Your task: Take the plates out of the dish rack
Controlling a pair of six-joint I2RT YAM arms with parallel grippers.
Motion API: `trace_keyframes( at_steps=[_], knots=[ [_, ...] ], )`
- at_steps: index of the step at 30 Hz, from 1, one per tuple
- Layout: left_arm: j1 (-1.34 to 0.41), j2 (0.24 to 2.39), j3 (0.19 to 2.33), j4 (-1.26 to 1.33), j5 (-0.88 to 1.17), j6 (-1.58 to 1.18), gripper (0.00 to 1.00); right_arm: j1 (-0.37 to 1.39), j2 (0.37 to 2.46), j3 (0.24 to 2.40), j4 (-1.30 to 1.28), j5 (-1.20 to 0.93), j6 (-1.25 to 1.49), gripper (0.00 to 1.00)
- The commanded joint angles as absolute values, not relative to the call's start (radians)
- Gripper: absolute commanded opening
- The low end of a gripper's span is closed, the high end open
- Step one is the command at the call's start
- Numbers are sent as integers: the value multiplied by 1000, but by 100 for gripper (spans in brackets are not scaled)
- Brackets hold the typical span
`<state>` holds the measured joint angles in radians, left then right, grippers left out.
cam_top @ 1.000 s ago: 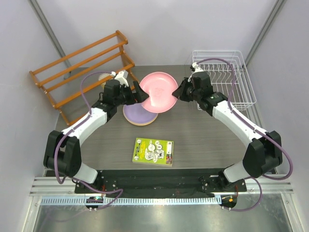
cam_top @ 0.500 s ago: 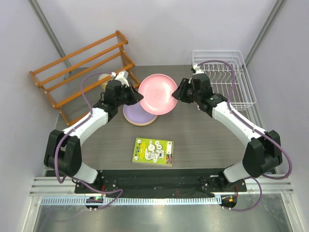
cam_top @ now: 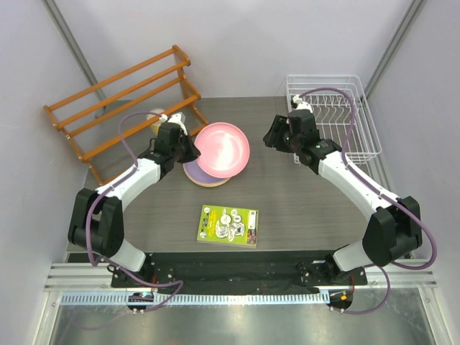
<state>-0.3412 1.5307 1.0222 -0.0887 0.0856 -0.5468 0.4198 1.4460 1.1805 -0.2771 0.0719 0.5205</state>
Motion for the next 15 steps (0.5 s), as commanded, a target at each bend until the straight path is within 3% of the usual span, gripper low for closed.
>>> trace_keyframes(
  at_steps=[1, 15],
  knots=[
    [-298, 1537, 1028, -107, 51, -554, 0, 413, 1430, 1193, -279, 92, 497, 58],
    [-245, 1557, 1002, -115, 46, -554, 0, 410, 1463, 1190, -281, 83, 491, 58]
  ],
)
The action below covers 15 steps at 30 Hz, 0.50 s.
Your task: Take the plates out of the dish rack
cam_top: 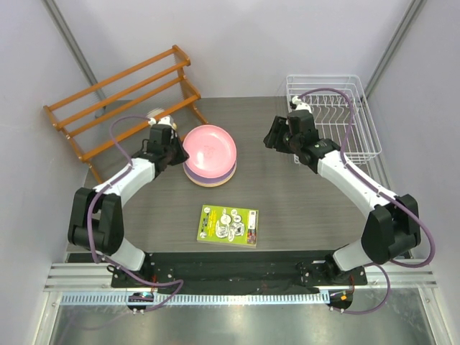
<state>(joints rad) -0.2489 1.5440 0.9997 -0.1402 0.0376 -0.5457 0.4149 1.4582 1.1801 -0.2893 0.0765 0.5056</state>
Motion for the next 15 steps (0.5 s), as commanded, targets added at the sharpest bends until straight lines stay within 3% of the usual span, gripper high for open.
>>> trace_keyframes(
  at_steps=[1, 6, 9, 10, 11, 15],
  knots=[
    [-244, 1560, 1002, -115, 60, -552, 0, 408, 1465, 1189, -279, 81, 489, 58],
    [-244, 1583, 1008, -126, 92, -554, 1, 408, 1473, 1187, -281, 83, 488, 58],
    [-244, 1585, 1008, -133, 100, -561, 9, 407, 1477, 1186, -279, 87, 488, 58],
    [-244, 1585, 1006, -138, 100, -563, 13, 408, 1479, 1187, -281, 89, 486, 58],
    [-244, 1583, 1006, -144, 97, -563, 26, 407, 1480, 1187, -281, 89, 486, 58],
    [-244, 1554, 996, -152, 77, -561, 54, 407, 1476, 1186, -281, 98, 486, 58]
  ],
)
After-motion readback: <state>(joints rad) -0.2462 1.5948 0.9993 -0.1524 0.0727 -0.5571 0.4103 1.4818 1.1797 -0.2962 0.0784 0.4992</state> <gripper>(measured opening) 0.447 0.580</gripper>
